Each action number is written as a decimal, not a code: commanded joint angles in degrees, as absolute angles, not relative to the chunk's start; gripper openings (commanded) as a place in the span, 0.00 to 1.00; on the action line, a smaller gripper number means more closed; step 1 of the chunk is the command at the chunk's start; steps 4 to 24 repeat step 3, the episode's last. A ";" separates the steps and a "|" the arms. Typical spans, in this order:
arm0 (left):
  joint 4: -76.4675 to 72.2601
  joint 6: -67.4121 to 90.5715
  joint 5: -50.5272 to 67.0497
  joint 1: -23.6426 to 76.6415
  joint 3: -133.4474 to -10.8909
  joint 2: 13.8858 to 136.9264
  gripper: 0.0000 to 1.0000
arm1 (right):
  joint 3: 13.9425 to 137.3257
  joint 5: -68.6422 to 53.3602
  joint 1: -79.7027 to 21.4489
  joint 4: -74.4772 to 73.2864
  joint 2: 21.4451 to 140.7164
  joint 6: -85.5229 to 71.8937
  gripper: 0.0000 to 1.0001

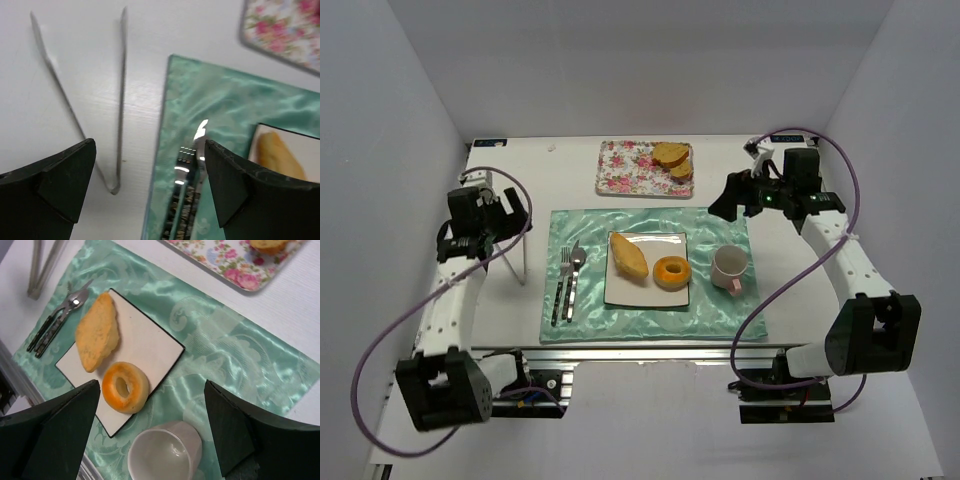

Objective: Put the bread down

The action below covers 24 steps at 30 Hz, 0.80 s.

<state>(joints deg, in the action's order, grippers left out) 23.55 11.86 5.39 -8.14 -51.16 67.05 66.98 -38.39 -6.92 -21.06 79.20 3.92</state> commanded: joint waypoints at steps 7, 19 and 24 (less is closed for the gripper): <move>25.40 14.58 20.11 -8.35 -51.59 56.26 0.98 | 70.57 -31.20 -5.89 -20.22 80.24 -1.67 0.89; 25.40 14.58 20.11 -8.35 -51.59 56.26 0.98 | 70.57 -31.20 -5.89 -20.22 80.24 -1.67 0.89; 25.40 14.58 20.11 -8.35 -51.59 56.26 0.98 | 70.57 -31.20 -5.89 -20.22 80.24 -1.67 0.89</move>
